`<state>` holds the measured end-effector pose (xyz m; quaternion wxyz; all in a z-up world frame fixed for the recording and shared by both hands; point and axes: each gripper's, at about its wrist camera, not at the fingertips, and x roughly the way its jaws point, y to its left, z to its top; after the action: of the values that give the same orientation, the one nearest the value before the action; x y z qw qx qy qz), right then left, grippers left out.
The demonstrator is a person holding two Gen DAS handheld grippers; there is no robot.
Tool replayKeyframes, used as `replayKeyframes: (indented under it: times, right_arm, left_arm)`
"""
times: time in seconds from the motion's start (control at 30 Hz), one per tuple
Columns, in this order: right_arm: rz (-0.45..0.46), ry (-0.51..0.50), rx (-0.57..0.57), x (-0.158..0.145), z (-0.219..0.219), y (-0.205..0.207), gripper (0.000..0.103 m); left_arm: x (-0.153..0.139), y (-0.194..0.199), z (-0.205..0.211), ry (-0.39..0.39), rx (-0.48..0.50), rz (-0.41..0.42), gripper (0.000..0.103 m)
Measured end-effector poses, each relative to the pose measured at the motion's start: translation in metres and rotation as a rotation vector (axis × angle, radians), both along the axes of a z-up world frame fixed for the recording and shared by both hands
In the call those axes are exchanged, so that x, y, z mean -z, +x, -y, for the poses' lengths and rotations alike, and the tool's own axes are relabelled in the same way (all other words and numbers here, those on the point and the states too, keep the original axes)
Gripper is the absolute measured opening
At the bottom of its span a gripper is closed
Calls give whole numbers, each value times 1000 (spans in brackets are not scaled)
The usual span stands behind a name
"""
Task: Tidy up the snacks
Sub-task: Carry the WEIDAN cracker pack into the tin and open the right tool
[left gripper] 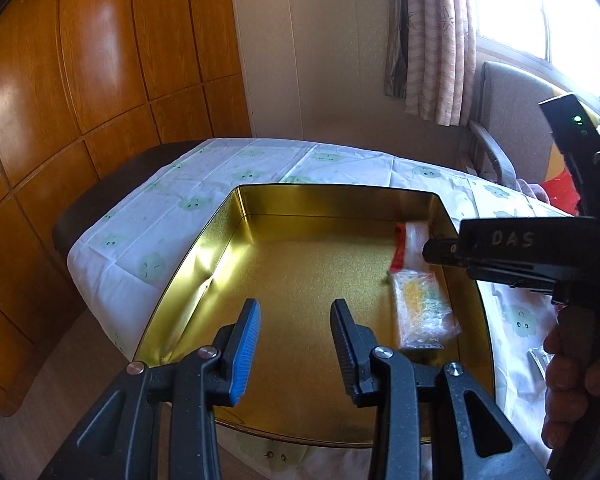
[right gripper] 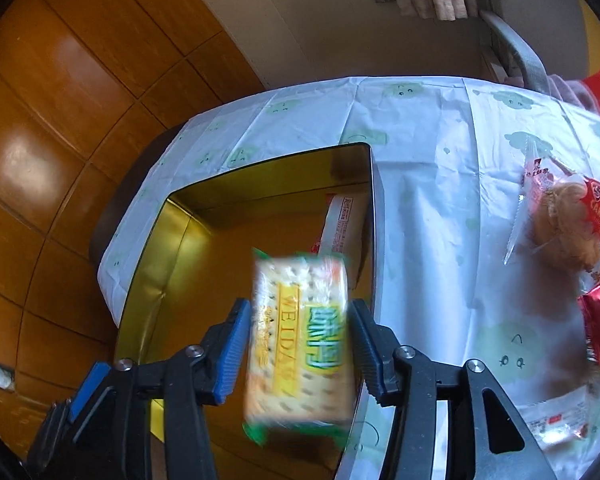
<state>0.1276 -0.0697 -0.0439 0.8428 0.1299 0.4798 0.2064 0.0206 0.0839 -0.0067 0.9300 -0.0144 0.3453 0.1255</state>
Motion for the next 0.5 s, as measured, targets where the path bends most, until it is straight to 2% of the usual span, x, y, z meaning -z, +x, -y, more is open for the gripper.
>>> replayKeyframes:
  times: [0.07, 0.4, 0.5]
  right_arm:
    - [10, 21, 2, -3, 3, -3, 60]
    - [146, 2, 38, -28, 31, -39, 61]
    - [176, -8, 60, -33, 43, -49, 66]
  left_arm:
    - [0, 0, 0, 2, -1, 1, 37]
    - [-2, -2, 5, 11, 12, 11, 37]
    - [-5, -3, 9, 13, 23, 15, 37]
